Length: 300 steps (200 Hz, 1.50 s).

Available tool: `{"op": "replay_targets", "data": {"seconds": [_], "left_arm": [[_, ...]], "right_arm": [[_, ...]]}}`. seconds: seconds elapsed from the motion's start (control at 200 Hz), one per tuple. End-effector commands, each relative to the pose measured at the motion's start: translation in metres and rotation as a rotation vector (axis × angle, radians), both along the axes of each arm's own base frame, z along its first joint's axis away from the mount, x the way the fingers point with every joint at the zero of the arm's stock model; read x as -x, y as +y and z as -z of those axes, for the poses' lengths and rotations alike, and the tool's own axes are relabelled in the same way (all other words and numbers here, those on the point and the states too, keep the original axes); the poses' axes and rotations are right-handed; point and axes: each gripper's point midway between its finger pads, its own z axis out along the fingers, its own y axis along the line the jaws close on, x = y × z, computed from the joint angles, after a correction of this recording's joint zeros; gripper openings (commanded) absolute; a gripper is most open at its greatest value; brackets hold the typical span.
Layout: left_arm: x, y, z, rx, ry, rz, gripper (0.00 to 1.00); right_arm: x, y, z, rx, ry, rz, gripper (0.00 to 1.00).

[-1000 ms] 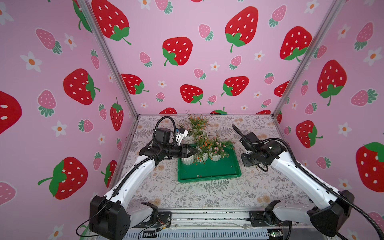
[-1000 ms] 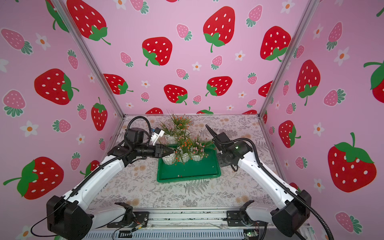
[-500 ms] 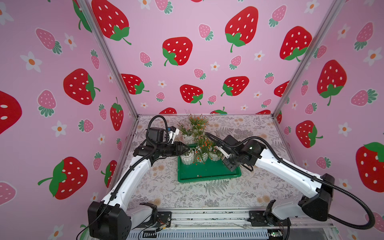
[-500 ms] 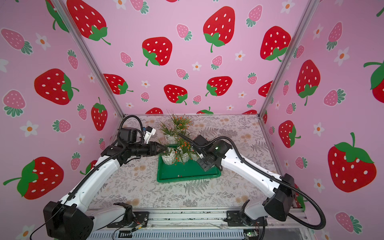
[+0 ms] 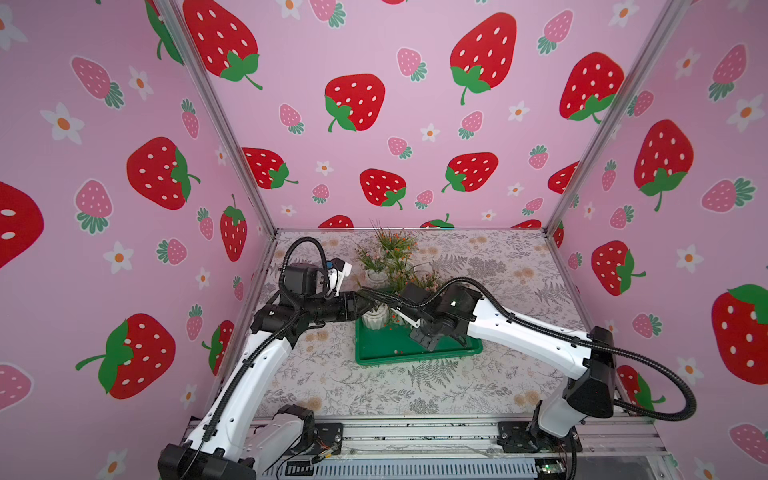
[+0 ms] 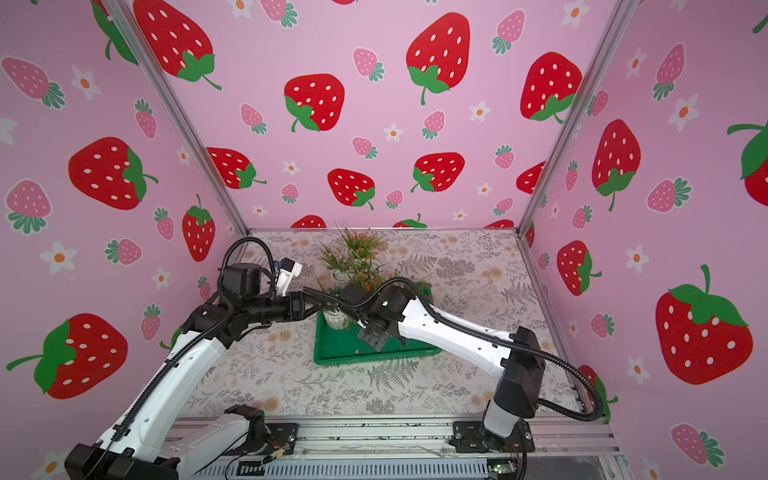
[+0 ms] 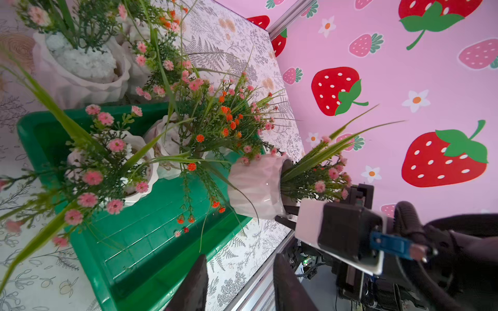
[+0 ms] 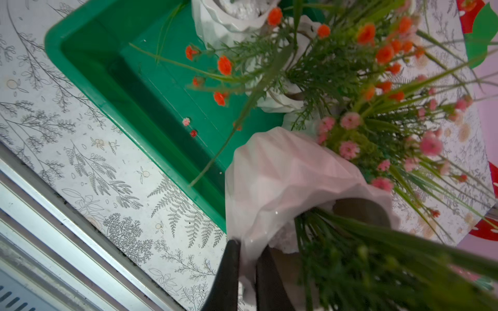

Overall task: Put the potted gypsophila into the storage box
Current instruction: Place the baby's breath potted plant at the storage box.

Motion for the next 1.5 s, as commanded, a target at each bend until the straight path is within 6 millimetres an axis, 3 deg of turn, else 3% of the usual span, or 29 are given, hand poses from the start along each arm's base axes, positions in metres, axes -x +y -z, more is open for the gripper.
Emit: {"op": "replay_targets", "data": {"seconds": [0.0,0.36,0.57,1.006,1.496], "left_arm": [[0.004,0.014,0.009,-0.029,0.024,-0.048,0.42],[-0.002,0.04,0.022,0.024,0.066,-0.15,0.44],[0.002,0.054,0.02,-0.036,0.035,-0.188,0.45],[-0.003,0.063,0.021,-0.01,0.046,-0.223,0.45],[-0.013,0.091,0.029,-0.054,0.085,-0.342,0.44]], "right_arm": [[-0.005,0.017,-0.015,-0.039,-0.064,-0.044,0.0],[-0.006,0.068,-0.01,-0.118,-0.061,-0.126,0.0],[0.011,0.094,-0.004,-0.144,0.012,-0.196,0.0],[0.033,0.105,0.029,-0.126,0.132,-0.233,0.0],[0.023,0.132,0.057,-0.16,0.094,-0.258,0.0]]}}
